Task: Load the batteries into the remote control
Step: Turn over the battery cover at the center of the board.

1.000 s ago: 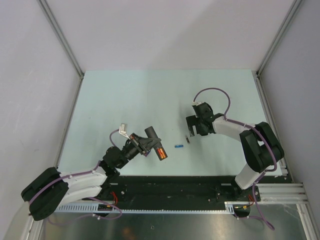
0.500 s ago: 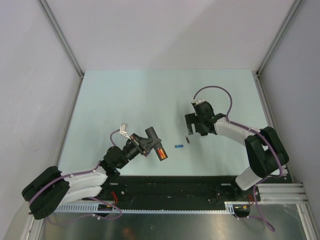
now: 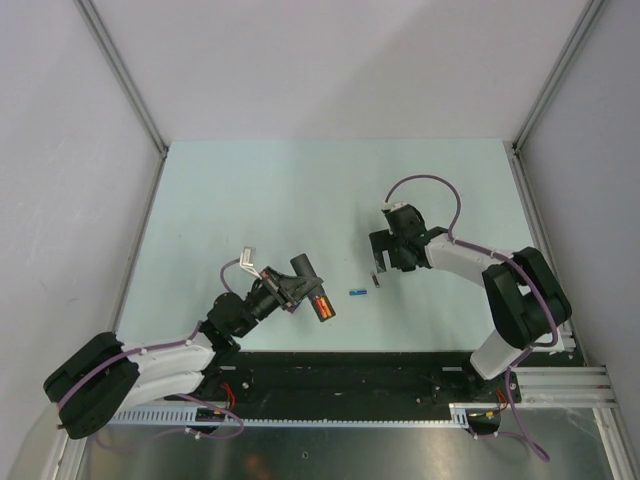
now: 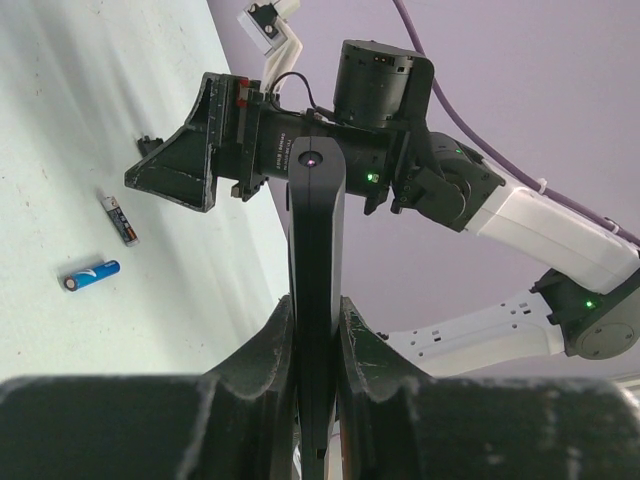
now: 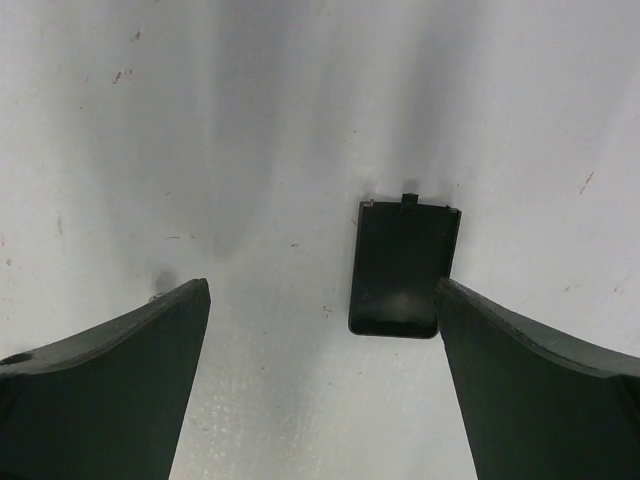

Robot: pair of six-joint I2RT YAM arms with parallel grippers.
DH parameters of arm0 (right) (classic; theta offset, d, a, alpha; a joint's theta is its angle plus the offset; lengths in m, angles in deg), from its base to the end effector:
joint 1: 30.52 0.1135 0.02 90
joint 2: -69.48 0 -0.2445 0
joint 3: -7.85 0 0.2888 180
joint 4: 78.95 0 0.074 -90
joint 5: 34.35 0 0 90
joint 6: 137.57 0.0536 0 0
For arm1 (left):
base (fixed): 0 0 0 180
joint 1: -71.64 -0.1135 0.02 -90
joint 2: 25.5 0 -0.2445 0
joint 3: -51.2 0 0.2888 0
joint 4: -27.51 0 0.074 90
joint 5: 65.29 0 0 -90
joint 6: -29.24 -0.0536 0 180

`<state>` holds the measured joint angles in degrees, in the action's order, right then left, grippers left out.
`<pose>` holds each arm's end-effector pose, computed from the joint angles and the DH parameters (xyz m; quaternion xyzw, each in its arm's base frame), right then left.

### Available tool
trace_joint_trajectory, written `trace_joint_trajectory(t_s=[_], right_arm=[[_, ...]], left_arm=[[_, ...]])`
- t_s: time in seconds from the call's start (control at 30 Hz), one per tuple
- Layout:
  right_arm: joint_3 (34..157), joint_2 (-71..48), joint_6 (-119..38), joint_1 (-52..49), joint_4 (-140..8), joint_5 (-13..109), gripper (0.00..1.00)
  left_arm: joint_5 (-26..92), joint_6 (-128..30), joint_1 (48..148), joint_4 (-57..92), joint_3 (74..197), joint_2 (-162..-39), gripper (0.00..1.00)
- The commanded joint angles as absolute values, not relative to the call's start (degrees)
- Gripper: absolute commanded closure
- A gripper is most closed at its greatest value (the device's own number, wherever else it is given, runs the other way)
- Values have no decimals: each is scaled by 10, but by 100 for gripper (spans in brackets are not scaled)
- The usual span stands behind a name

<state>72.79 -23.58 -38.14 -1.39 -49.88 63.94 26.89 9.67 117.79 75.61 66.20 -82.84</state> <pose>0.3153 0.1668 0.1148 -0.1436 0.9462 0.0276 0.2888 0.1568 -0.1662 0.1376 -0.1272 0.6585 -0.6376 0.3790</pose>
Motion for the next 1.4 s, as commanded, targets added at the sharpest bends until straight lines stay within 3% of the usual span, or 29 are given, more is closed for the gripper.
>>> trace_joint_trajectory(t_s=[0.0, 0.73, 0.9, 1.1, 1.2, 1.23, 1.3, 1.33, 1.37], right_arm=[[742, -243, -375, -18, -502, 647, 0], [734, -259, -371, -26, -505, 642, 0], [732, -263, -365, -33, -505, 641, 4], [729, -262, -353, -51, -507, 629, 22], [728, -266, -340, -66, -503, 627, 43], [728, -266, -336, -71, -500, 626, 55], [724, -266, -325, -85, -500, 619, 66], [716, -264, -323, -88, -502, 615, 79], [714, -262, -321, -93, -504, 608, 84]], left_arm=[[273, 88, 1181, 778, 602, -830, 100], [271, 82, 1181, 777, 604, -826, 100], [272, 81, 1181, 777, 605, -826, 100], [272, 80, 1181, 777, 606, -828, 100], [273, 80, 1181, 777, 606, -829, 100], [273, 80, 1181, 777, 606, -828, 100], [274, 81, 1181, 777, 605, -829, 100], [274, 81, 1181, 777, 606, -829, 100], [274, 81, 1181, 777, 606, -830, 100]])
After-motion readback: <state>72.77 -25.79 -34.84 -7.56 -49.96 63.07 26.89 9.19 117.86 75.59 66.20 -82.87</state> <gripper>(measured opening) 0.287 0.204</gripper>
